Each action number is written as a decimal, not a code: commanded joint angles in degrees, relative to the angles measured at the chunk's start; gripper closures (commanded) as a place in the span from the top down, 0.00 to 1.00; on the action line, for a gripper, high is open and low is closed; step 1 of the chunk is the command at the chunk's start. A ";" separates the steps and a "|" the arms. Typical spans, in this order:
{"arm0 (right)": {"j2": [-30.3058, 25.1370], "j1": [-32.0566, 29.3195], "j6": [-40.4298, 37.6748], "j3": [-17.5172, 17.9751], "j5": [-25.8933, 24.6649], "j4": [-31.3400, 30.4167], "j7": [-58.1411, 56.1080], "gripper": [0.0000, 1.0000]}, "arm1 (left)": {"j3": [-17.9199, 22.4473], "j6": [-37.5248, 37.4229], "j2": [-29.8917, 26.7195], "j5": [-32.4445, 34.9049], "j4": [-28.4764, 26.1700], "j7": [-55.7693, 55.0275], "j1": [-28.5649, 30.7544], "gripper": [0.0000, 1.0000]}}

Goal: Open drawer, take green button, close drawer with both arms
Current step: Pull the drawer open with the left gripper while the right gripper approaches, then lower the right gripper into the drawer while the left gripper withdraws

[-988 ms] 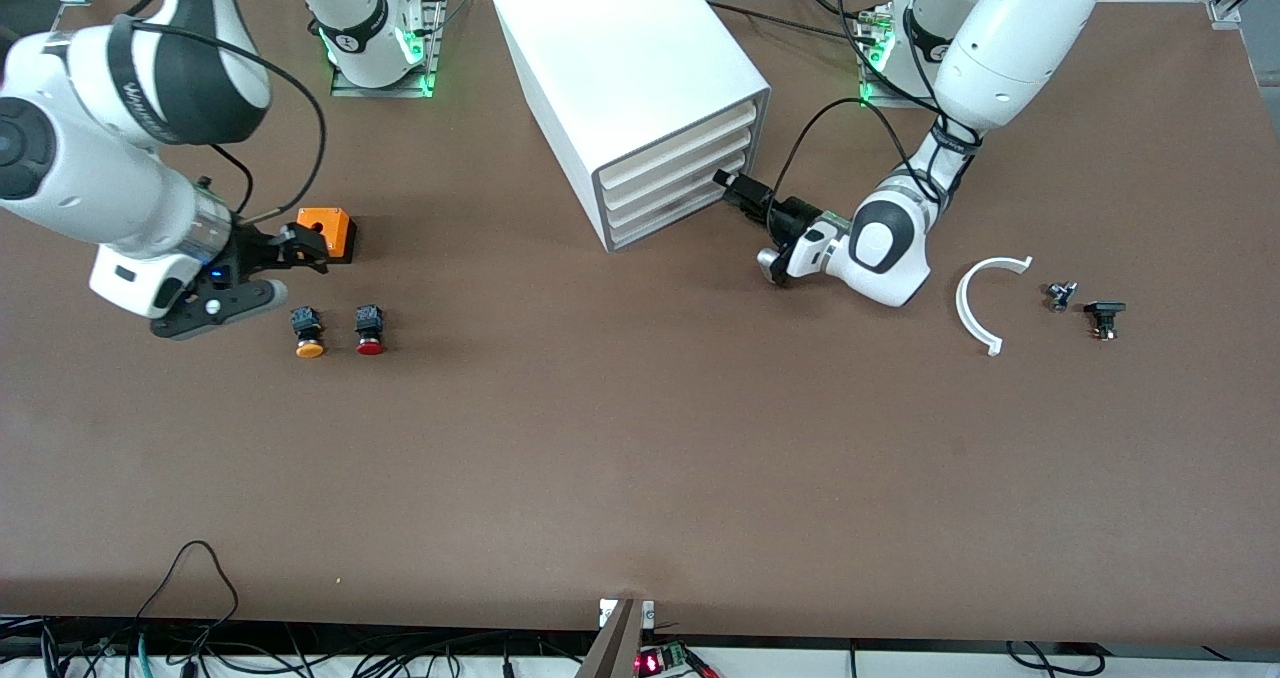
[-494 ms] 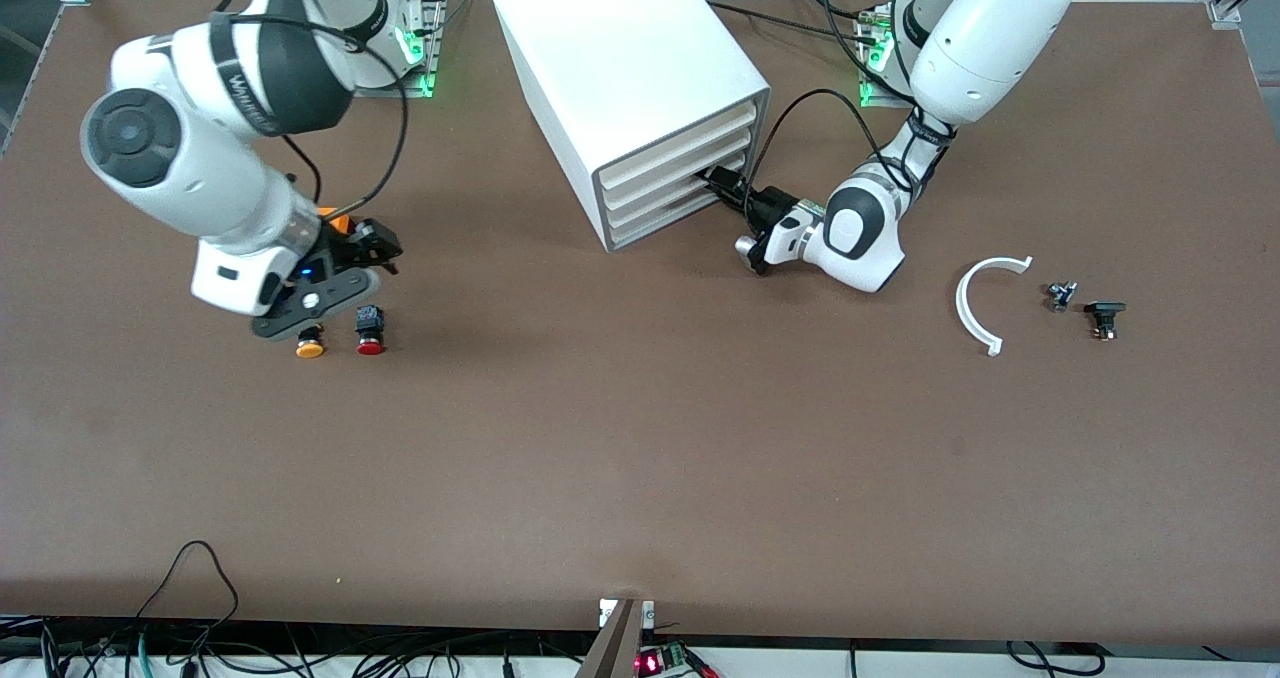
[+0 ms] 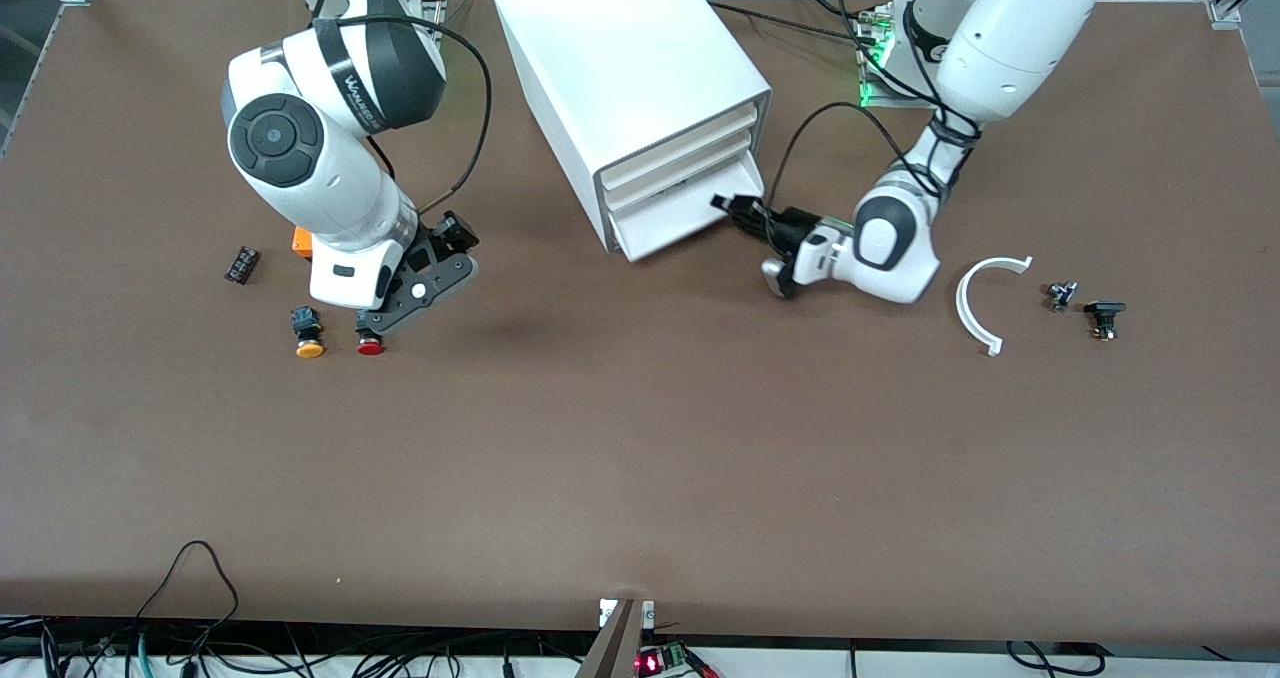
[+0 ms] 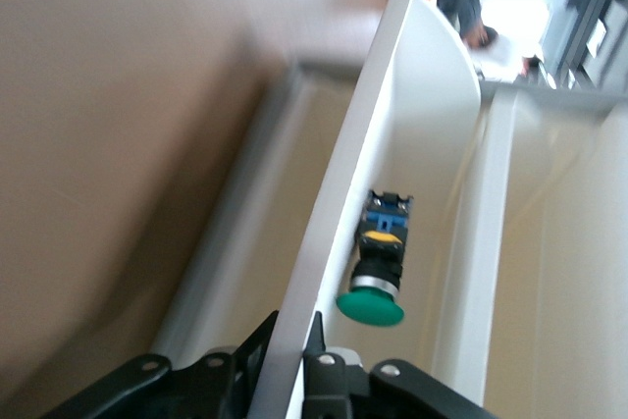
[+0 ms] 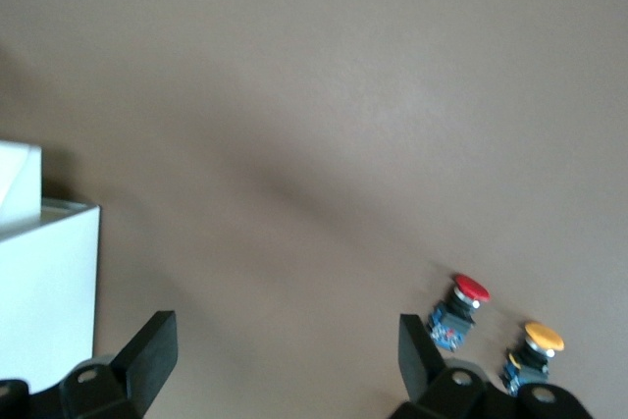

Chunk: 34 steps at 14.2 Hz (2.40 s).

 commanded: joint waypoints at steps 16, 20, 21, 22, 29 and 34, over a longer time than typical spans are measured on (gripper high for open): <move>20.92 8.04 2.12 14.45 2.20 21.38 -33.82 1.00 | 5.73 26.76 -15.67 1.73 4.98 -0.13 6.27 1.00; 22.85 14.02 5.47 12.52 0.18 21.46 -33.91 1.00 | 5.81 27.65 -20.24 2.78 5.16 0.31 8.46 1.00; 23.29 14.73 5.65 12.43 0.09 21.46 -33.91 1.00 | 5.81 27.39 -21.46 6.96 5.16 0.31 10.04 1.00; 23.99 15.26 6.34 12.43 -0.35 21.46 -33.91 1.00 | 5.81 27.12 -22.78 12.75 5.25 0.22 11.45 1.00; 28.39 16.41 11.54 11.99 -1.49 21.46 -33.56 1.00 | 12.39 18.71 -30.44 40.55 8.83 -0.13 13.57 1.00; 29.80 17.64 11.01 11.99 -2.37 21.46 -33.47 1.00 | 13.11 6.84 -30.44 59.00 19.99 -21.07 13.39 1.00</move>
